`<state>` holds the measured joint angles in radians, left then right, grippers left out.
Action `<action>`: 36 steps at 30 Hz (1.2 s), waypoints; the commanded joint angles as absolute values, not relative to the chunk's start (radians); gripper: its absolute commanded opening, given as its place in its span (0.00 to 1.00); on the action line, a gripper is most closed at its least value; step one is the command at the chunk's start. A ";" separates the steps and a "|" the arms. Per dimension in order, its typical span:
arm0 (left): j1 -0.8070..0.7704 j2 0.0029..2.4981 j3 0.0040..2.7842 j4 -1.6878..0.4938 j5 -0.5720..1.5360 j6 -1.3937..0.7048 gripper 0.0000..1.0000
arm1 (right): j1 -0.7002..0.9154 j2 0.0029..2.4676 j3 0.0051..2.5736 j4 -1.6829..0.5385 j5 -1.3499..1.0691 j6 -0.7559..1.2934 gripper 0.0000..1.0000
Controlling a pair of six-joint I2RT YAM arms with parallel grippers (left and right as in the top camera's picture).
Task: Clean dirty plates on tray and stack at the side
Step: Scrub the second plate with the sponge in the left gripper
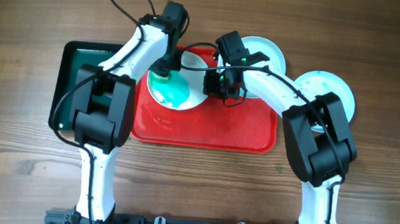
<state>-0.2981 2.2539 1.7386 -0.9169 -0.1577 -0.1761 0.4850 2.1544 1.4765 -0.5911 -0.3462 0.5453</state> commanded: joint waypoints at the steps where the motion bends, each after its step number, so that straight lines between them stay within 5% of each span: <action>1: -0.314 2.302 1.724 -0.867 0.221 0.027 0.04 | 0.501 2.181 1.471 -0.607 -0.339 0.496 0.04; 10: -0.359 2.302 1.724 -0.934 0.342 0.236 0.04 | 0.501 2.181 1.471 -0.606 -0.339 0.493 0.04; 17: -0.339 2.302 1.724 -0.911 -0.439 -0.397 0.04 | 0.501 2.181 1.471 -0.607 -0.339 0.493 0.04; 21: -0.332 2.302 1.724 -0.962 -0.467 -0.427 0.04 | 0.501 2.181 1.471 -0.607 -0.339 0.493 0.04; 28: -0.332 2.302 1.724 -1.256 -0.307 -0.311 0.04 | 0.501 2.181 1.471 -0.607 -0.342 0.493 0.04; 36: -0.332 2.302 1.724 -1.378 0.296 0.193 0.04 | 0.501 2.181 1.471 -0.610 -0.361 0.485 0.04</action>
<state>-0.3271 2.2673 1.7416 -1.3651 -0.0174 -0.0292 0.5022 2.1544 1.4773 -0.6037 -0.3599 0.4877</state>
